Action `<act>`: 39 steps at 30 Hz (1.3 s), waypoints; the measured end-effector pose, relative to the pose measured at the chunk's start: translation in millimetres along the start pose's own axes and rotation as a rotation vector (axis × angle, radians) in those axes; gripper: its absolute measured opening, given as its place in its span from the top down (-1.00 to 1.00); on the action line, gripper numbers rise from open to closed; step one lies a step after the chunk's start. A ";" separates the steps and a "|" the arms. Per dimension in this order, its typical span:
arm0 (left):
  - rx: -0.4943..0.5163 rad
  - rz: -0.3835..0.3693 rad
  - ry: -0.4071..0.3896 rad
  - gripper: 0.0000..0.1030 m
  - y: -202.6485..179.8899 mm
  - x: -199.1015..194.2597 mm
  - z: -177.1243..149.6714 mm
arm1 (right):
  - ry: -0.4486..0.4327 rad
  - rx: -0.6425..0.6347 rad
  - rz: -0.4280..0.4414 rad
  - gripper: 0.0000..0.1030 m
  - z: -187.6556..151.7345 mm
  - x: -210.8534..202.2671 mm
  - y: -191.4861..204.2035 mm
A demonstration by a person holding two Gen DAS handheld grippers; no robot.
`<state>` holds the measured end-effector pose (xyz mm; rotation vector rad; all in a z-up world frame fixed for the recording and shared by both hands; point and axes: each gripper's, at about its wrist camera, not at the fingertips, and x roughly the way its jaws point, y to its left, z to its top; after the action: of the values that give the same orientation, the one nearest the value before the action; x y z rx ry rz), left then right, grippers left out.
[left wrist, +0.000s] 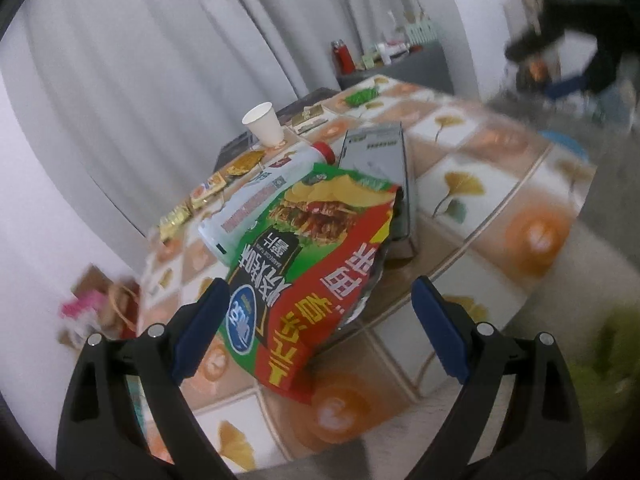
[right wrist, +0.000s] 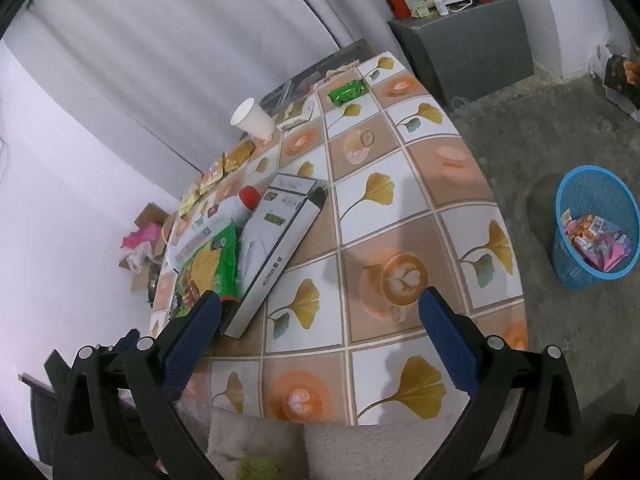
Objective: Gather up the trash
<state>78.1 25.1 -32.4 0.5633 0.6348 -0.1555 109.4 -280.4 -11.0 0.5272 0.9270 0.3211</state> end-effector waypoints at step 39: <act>0.100 0.127 0.005 0.98 -19.7 31.1 -13.5 | 0.202 0.145 -0.084 -0.87 62.5 149.7 59.2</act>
<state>89.9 16.8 -68.9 0.6990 0.5967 -0.0672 243.3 -177.9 -47.8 0.5945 1.1709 0.2343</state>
